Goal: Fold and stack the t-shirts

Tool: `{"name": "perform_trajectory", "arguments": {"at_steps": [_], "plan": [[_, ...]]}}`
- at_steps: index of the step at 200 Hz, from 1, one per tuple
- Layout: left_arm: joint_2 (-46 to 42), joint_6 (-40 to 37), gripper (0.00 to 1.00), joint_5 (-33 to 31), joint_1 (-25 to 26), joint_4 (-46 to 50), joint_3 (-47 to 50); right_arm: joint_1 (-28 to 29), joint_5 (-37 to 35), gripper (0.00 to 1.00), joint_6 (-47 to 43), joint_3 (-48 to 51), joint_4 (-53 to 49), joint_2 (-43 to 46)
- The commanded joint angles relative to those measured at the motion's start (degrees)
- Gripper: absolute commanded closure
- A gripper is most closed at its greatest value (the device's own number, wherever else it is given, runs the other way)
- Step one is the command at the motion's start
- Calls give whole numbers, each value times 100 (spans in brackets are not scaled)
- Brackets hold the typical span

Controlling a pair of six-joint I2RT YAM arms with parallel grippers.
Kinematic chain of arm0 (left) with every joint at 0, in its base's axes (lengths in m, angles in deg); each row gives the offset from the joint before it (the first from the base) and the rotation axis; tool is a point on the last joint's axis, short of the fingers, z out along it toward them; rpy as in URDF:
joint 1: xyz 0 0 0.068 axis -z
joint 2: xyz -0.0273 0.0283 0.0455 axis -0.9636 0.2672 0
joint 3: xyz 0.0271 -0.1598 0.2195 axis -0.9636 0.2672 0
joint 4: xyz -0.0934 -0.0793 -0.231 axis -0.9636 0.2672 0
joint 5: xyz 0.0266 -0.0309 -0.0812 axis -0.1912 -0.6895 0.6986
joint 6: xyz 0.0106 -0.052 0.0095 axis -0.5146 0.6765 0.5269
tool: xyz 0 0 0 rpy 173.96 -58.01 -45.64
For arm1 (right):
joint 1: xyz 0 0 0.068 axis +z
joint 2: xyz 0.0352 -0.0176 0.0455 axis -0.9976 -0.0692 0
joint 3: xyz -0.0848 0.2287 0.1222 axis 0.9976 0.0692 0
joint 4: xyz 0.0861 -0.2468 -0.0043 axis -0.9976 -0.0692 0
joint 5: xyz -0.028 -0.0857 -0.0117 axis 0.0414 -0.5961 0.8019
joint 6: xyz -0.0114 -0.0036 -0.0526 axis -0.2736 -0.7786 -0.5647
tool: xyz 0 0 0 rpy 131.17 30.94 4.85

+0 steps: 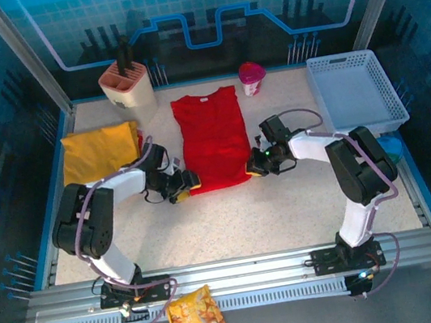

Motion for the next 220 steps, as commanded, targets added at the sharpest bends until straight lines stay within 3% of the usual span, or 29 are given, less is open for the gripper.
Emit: {"name": "perform_trajectory", "arguments": {"at_steps": [1, 24, 58, 104, 166, 220], "plan": [[-227, -55, 34, 42, 23, 453, 130, -76, 186, 95, 212, -190, 125, 134], [-201, 55, 32, 160, 22, 378, 139, -80, 296, 98, 420, -162, 298, 144], [-44, 1114, 30, 869, 72, -1006, 511, -83, 387, 98, 585, -77, 463, 152], [-18, 2028, 27, 941, 298, -1830, 816, -84, 618, 100, 945, 70, 837, 220], [53, 2604, 27, 757, 728, -2050, 1050, -119, 694, 100, 1192, 114, 1080, 261], [428, 2826, 41, 528, 700, -2550, 1080, -171, 747, 100, 1223, 236, 1178, 263]]}}
